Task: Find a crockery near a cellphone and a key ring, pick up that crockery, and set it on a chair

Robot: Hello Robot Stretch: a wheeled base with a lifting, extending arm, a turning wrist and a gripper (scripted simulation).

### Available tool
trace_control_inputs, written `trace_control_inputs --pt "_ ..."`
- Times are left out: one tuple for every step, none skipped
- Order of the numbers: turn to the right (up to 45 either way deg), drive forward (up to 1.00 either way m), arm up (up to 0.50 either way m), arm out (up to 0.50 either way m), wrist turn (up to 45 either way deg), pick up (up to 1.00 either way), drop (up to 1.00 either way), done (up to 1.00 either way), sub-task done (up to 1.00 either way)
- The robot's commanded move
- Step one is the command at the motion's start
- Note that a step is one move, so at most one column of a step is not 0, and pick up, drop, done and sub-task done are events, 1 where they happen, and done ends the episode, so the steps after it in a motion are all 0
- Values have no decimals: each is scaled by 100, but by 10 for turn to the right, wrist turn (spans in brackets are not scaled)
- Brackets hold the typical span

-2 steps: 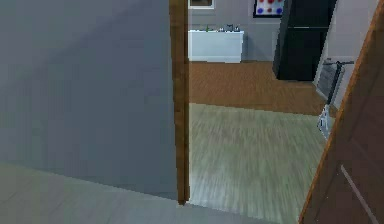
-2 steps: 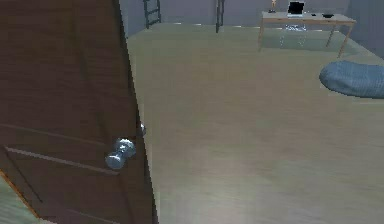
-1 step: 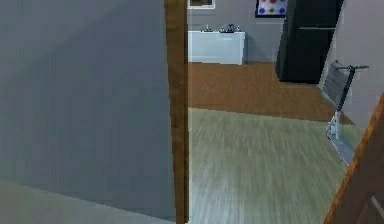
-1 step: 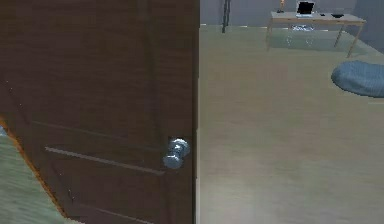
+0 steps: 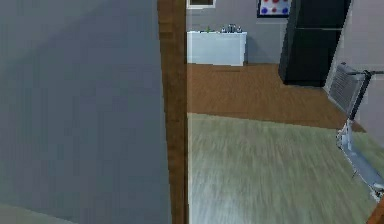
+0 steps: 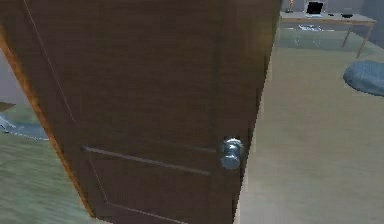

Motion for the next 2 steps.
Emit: trace_control_inputs --pt "450 0 0 0 0 0 0 0 0" --pt "450 0 0 0 0 0 0 0 0"
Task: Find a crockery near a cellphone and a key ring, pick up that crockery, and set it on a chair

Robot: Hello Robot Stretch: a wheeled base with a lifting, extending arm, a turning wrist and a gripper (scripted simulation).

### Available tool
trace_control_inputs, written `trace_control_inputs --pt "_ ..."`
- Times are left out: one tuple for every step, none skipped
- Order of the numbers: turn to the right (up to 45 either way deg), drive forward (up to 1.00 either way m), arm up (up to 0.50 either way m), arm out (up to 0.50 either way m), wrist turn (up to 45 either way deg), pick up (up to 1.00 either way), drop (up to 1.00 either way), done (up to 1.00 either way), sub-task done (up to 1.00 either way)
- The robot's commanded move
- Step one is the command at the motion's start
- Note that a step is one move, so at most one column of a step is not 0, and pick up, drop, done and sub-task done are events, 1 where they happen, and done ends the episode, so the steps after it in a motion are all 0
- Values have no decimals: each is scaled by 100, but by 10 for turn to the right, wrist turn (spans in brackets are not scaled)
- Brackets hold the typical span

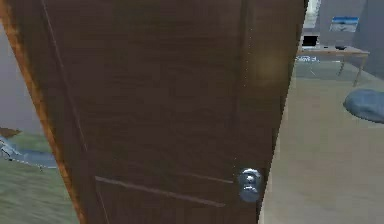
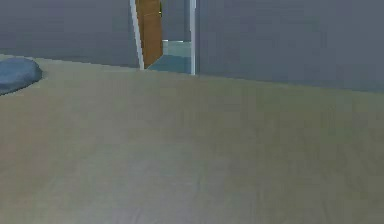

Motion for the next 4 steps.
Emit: trace_control_inputs --pt "450 0 0 0 0 0 0 0 0" --pt "390 0 0 0 0 0 0 0 0" --pt "0 30 0 0 0 0 0 0 0" --pt "-450 0 0 0 0 0 0 0 0"
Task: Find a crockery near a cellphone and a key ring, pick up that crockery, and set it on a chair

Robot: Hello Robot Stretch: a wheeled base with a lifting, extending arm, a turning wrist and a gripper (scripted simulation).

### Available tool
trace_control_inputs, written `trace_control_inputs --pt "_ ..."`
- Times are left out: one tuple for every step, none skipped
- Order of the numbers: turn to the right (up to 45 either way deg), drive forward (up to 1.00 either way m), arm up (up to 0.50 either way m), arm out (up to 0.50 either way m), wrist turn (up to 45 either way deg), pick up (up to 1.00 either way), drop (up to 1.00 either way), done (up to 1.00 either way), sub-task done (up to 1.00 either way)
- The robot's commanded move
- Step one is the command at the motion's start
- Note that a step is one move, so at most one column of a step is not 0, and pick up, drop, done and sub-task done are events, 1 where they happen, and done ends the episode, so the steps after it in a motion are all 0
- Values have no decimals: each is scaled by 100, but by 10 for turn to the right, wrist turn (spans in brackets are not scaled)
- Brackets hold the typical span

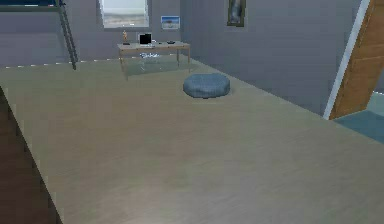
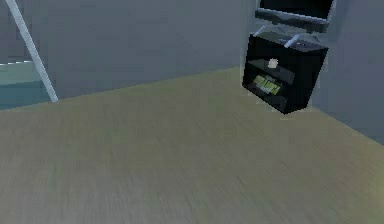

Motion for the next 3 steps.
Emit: trace_control_inputs --pt "-30 0 0 0 0 0 0 0 0" --pt "420 0 0 0 0 0 0 0 0" --pt "0 45 0 0 0 0 0 0 0"
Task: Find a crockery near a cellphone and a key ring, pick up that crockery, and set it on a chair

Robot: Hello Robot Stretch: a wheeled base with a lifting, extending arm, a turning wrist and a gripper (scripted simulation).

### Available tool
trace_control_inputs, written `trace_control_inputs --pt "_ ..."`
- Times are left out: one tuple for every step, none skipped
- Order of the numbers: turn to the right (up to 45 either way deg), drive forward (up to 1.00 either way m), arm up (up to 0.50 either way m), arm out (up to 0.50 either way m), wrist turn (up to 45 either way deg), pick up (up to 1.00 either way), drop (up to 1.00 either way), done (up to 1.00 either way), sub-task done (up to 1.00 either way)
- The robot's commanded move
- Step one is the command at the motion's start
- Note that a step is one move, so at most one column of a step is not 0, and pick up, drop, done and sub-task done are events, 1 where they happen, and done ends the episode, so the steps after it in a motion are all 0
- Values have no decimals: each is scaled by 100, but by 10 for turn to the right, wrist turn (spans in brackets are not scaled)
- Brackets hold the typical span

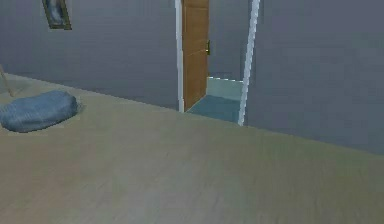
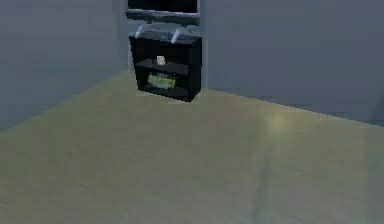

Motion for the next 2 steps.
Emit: trace_control_inputs --pt "-450 0 0 0 0 0 0 0 0" --pt "-150 0 0 0 0 0 0 0 0"
